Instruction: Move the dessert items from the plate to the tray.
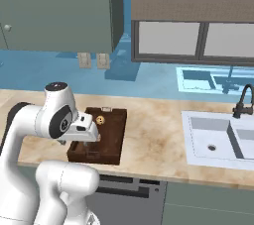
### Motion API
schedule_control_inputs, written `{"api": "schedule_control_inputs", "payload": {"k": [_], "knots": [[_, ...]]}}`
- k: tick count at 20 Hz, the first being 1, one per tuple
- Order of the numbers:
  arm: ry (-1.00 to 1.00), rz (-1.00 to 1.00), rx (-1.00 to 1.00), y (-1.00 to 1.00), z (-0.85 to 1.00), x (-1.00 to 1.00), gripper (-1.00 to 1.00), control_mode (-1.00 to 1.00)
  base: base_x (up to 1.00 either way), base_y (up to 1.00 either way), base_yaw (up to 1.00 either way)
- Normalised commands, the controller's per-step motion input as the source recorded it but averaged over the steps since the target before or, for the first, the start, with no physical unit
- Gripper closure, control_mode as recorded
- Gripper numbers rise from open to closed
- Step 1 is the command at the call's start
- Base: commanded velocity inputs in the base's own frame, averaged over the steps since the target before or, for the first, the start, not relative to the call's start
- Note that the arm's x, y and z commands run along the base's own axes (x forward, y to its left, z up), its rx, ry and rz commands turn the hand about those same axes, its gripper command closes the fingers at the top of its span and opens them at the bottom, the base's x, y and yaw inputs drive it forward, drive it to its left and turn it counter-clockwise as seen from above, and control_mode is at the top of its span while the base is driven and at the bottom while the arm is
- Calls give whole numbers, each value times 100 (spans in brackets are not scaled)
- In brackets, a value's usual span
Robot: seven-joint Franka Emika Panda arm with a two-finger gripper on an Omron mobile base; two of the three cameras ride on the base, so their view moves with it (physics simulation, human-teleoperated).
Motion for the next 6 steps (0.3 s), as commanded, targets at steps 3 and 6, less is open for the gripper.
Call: {"api": "schedule_control_inputs", "payload": {"k": [3,6], "knots": [[0,-1,0,16,58,-11,-100,-100,0,0,0],[0,-2,0,23,55,-7,-100,-100,0,0,0]]}}
